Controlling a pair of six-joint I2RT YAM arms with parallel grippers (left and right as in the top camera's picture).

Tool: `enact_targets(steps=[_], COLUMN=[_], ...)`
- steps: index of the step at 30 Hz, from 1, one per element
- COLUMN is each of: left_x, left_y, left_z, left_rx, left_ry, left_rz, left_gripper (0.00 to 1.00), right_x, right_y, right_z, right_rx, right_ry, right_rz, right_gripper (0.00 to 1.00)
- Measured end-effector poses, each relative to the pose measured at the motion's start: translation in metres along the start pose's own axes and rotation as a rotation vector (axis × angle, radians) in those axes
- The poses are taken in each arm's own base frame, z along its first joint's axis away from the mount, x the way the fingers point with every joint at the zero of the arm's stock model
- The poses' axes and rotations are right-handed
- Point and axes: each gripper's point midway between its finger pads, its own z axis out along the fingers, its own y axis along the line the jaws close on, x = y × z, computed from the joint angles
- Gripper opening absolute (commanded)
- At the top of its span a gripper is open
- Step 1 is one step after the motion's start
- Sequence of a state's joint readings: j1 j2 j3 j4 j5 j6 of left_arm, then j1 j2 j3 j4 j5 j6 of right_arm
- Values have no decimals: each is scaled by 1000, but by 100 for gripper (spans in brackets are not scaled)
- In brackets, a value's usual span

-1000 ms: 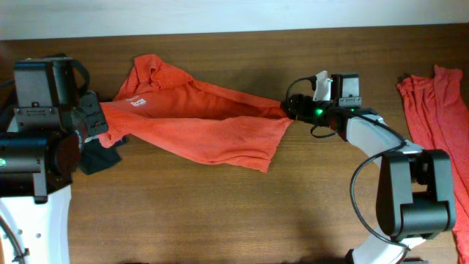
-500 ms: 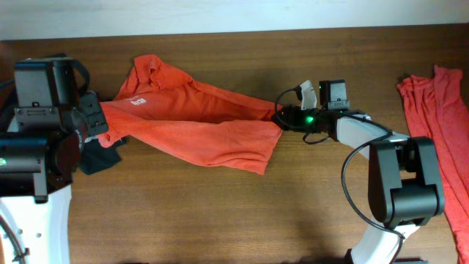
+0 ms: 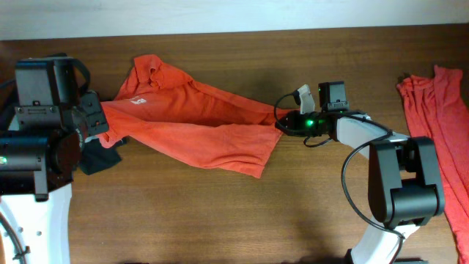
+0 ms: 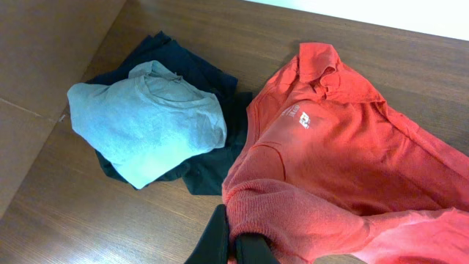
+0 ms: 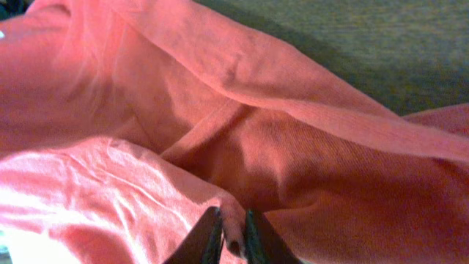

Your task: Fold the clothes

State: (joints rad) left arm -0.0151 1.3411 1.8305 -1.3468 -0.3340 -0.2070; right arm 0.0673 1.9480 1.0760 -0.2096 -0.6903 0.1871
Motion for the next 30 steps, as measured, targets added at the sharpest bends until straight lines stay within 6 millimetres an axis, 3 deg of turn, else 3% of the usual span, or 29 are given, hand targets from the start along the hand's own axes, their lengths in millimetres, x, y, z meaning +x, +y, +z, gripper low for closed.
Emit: enact_targets(steps=[5, 8, 10, 15, 16, 18, 19, 20, 21, 24, 27, 30], left_x=[0, 0, 0, -4, -5, -9, -15, -26, -33, -55, -63, -60], left_y=[0, 0, 0, -2, -3, -2, -2, -1, -2, 0, 8, 18], left_z=[0, 0, 0, 1, 0, -4, -10, -24, -35, -77, -119, -149], left_rx=[0, 0, 0, 11, 12, 16, 24, 47, 69, 140, 186, 202], left_ry=[0, 0, 0, -13, -18, -32, -55, -101, -134, -257, -361, -421], left_rz=[0, 0, 0, -5, -7, -12, -20, -32, -42, -64, -75, -76], left_gripper=[0, 0, 0, 0, 0, 0, 0, 0, 0, 0, 0, 0], right_x=[-3, -13, -22, -46, -52, -54, -54, -54, -52, -49, -52, -52], right_y=[3, 14, 22, 38, 42, 44, 47, 58, 66, 105, 133, 155], right_z=[-5, -27, -53, -154, -189, -224, -248, -288, -303, -339, -363, -383], right_rx=[-1, 0, 4, 60, 90, 121, 141, 173, 183, 181, 182, 182], right_ry=[-8, -50, -92, -291, -376, -459, -518, -628, -661, -724, -742, -756], right_rz=[-11, -23, -26, -25, -30, -22, -18, -40, -48, -99, -120, -133], right_gripper=[4, 4, 4, 4, 4, 4, 4, 4, 4, 4, 4, 4])
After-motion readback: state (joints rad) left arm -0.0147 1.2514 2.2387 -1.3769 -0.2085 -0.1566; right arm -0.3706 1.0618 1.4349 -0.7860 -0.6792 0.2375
